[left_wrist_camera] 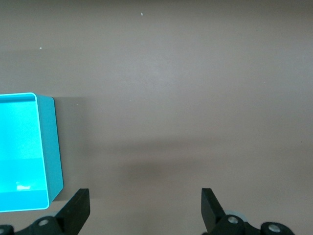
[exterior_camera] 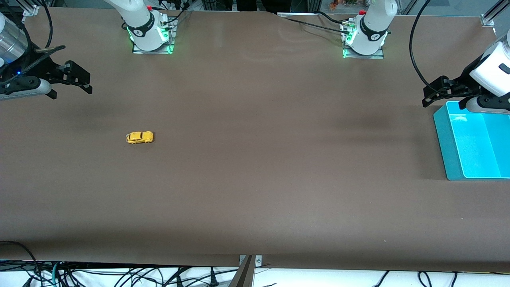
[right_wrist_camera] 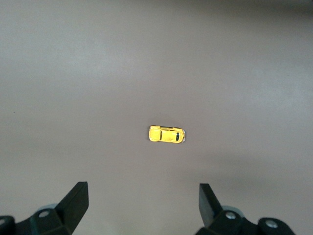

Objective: Wind and store yellow beetle car

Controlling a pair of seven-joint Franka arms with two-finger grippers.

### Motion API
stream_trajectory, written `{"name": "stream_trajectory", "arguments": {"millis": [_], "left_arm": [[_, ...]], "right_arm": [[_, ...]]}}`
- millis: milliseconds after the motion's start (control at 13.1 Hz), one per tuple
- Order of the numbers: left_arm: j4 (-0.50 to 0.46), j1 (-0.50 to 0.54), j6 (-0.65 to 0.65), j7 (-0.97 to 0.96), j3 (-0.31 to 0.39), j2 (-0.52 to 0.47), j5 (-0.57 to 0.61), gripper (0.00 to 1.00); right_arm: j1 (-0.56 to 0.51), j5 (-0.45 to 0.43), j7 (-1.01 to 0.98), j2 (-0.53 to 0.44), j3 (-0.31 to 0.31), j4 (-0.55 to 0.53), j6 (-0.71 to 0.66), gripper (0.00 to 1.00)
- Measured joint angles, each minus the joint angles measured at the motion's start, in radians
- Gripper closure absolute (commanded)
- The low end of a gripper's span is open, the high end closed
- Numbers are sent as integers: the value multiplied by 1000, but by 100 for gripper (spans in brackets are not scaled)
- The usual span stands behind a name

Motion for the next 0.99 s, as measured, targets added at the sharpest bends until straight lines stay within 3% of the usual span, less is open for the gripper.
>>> {"name": "stream_trajectory", "arguments": {"millis": [228, 990], "left_arm": [[0, -39, 0, 0, 42, 0, 0, 0], [0, -39, -1, 0, 45, 0, 0, 0]], "right_arm": [[0, 0, 0, -1, 0, 0, 0, 0], [0, 0, 0, -1, 0, -1, -4, 0]]}}
